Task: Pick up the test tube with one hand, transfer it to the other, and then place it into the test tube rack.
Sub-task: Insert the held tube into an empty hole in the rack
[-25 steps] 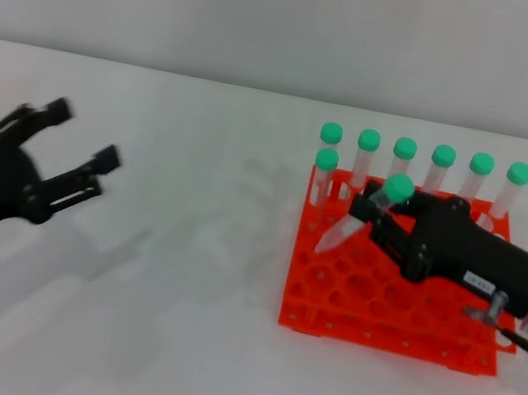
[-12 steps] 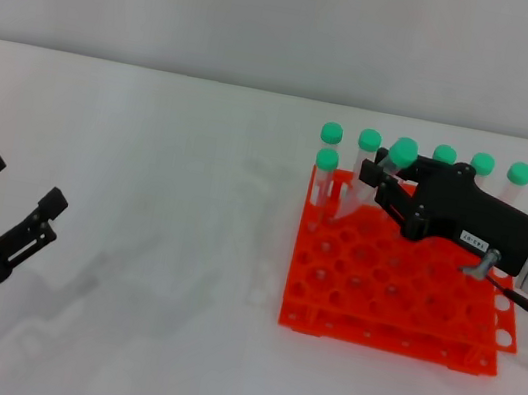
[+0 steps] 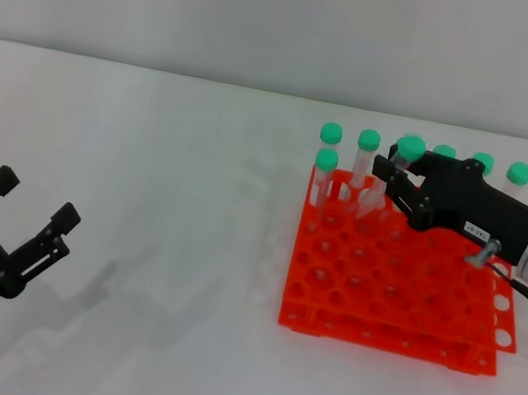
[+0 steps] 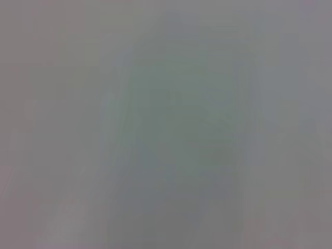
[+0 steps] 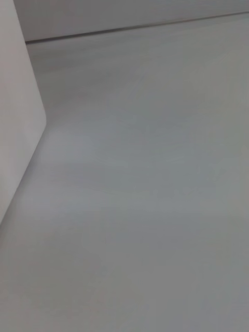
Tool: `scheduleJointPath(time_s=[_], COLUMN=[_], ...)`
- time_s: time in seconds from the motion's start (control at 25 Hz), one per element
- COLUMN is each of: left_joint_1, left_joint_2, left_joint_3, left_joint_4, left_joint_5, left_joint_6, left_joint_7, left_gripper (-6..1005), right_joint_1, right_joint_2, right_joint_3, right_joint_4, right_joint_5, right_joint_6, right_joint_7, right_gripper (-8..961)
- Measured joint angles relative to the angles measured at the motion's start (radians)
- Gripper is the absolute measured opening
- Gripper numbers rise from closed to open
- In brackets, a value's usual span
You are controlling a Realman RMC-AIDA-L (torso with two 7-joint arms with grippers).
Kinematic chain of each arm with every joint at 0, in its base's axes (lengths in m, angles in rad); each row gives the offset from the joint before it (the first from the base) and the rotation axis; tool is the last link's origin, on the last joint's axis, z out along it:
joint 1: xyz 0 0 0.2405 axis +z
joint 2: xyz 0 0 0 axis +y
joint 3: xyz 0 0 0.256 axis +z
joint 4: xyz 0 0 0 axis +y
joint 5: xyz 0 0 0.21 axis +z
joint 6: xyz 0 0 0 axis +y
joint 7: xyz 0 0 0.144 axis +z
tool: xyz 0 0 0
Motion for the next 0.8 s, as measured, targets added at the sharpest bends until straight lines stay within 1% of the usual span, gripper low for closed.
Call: scheduleJointPath(time_s=[0.28, 0.48, 0.64, 0.8], left_joint_1=[0.001, 0.002, 0.003, -0.003], left_joint_2=[0.0, 0.0, 0.0, 0.001], left_joint_3=[0.001, 0.001, 0.001, 0.001], left_joint_4=[0.005, 0.016, 0.017, 0.017], left_joint_5=[0.006, 0.008, 0.008, 0.008], left_joint_6=[-0.023, -0.038, -0.041, -0.045], left_joint_7=[0.0, 0.001, 0.001, 0.001], left_gripper=[894, 894, 894, 893], right_joint_1=[0.025, 0.031, 0.022, -0.007], right_joint_2=[0.003, 0.003, 0.002, -0.002], right_joint_3=[-0.005, -0.006, -0.005, -0.005], right_joint_4=[0.0, 0.0, -0.012, -0.048], right_joint_5=[0.002, -0.002, -0.002, -0.002], right_joint_6=[0.041, 0.029, 0.014, -0.005], right_joint_7=[-0.004, -0.001, 0.002, 0.012], right_gripper=[228, 230, 231, 232])
